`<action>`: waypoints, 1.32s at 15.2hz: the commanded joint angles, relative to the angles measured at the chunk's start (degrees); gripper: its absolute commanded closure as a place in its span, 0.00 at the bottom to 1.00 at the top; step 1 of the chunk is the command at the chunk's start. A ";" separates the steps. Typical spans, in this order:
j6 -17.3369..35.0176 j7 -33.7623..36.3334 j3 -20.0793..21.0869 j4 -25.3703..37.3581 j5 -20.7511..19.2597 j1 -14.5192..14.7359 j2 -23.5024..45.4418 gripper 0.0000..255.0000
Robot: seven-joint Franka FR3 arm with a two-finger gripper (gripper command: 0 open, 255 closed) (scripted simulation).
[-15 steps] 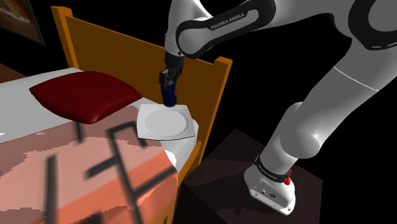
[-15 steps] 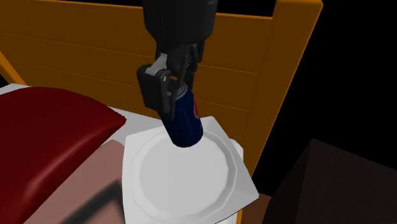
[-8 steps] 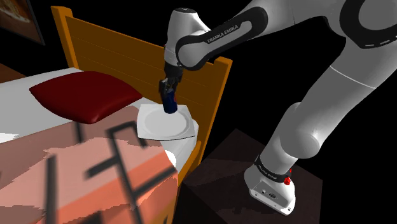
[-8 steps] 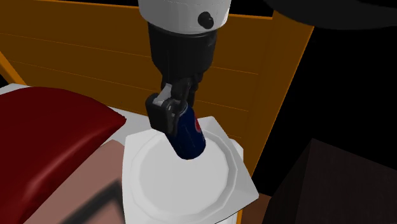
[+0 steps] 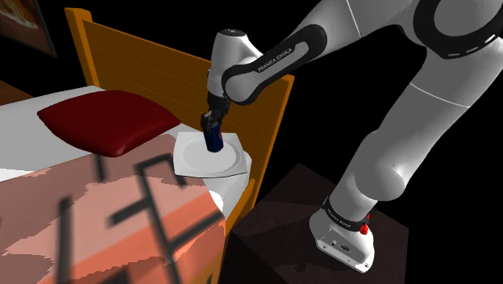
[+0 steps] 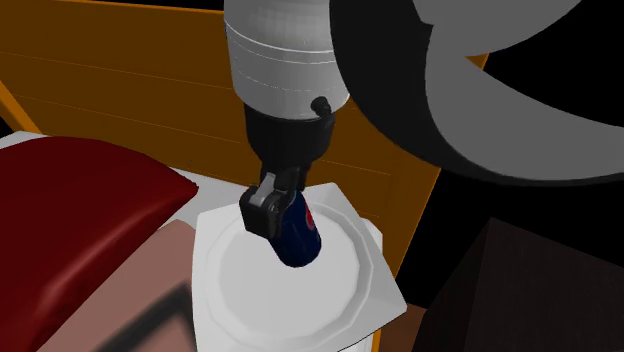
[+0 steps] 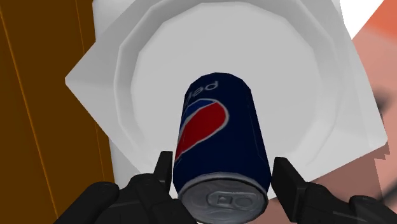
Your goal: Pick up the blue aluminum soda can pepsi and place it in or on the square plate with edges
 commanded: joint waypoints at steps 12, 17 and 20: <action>1.98 0.69 0.05 -0.68 -0.65 -0.04 1.28 0.00; -1.82 -0.18 0.21 -0.11 0.62 0.24 -2.01 0.00; -5.28 -0.81 0.27 0.69 1.54 0.54 -4.70 0.00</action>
